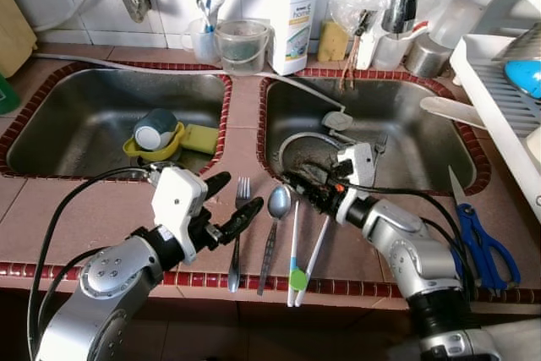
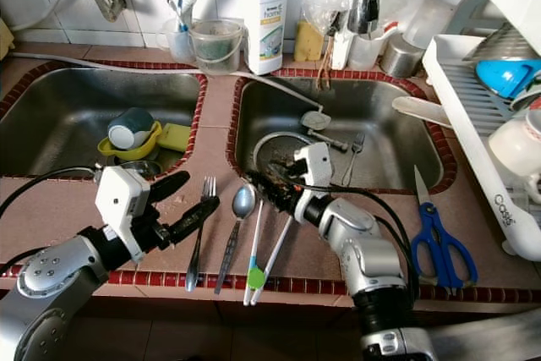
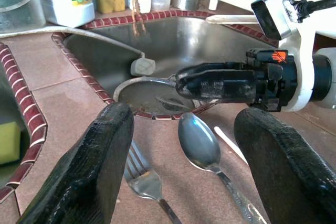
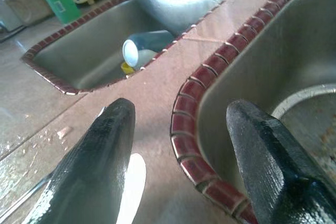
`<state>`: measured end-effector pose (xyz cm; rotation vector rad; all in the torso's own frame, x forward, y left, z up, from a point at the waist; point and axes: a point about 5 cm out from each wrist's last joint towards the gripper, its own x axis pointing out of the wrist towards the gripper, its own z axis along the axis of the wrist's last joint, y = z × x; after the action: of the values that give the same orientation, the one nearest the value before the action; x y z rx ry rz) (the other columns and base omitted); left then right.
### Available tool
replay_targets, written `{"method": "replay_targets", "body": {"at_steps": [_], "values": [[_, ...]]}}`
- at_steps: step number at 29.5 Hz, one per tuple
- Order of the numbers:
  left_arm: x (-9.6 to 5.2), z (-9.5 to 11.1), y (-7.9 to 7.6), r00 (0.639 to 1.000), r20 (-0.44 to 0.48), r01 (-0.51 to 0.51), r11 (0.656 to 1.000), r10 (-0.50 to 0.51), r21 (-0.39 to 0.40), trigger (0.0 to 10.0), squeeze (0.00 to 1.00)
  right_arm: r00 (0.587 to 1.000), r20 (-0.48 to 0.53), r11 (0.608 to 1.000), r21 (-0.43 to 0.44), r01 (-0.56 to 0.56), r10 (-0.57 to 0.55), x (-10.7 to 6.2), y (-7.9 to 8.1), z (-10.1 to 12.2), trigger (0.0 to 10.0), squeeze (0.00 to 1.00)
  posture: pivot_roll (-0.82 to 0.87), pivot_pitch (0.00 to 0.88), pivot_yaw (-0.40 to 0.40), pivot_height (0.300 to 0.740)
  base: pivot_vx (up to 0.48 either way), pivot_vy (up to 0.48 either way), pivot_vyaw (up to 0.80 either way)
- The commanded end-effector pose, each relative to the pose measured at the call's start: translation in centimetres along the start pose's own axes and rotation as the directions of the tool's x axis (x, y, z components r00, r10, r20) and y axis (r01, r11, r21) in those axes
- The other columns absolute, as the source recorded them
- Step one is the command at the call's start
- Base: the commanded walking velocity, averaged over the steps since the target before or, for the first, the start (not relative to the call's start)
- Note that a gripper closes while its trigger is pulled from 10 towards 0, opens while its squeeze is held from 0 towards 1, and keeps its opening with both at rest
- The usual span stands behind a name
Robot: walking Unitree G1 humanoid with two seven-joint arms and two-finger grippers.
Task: Kitchen organization
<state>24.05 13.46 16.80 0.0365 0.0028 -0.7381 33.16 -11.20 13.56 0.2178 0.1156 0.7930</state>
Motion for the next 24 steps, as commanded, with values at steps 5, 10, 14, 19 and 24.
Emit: {"method": "replay_targets", "body": {"at_steps": [5,10,14,19,24], "values": [[-0.3,0.3,-0.2,1.000,0.003,0.000,1.000,0.000,0.003,10.0,0.00,0.999,0.020,0.998,0.049,-0.038,0.037,0.3,0.1,0.3,10.0,0.00,0.03,0.175,-0.007,0.740,0.000,0.000,0.00],[-0.3,0.3,-0.2,1.000,0.003,-0.002,1.000,0.002,0.002,10.0,0.00,0.997,0.009,0.994,0.073,-0.082,0.082,0.6,0.7,-0.1,10.0,0.00,0.03,0.176,-0.008,0.740,0.000,0.000,0.00],[-0.3,0.3,-0.2,1.000,0.003,-0.004,1.000,0.004,0.001,10.0,0.00,0.991,-0.008,0.987,0.101,-0.129,0.130,0.6,1.3,-0.6,10.0,0.00,0.03,0.176,-0.008,0.740,0.000,0.000,0.00],[-0.3,0.3,-0.4,1.000,0.001,0.009,1.000,-0.009,-0.005,10.0,0.00,0.988,-0.029,0.982,0.116,-0.150,0.154,0.7,1.8,-1.3,10.0,0.00,0.03,0.176,-0.008,0.740,0.000,0.000,0.00],[-0.9,-0.7,-0.6,0.998,-0.048,0.028,1.000,-0.028,0.000,10.0,0.00,0.986,-0.035,0.977,0.144,-0.157,0.164,0.6,2.1,-1.7,10.0,0.00,0.03,0.179,-0.008,0.740,0.000,0.000,0.00]]}}
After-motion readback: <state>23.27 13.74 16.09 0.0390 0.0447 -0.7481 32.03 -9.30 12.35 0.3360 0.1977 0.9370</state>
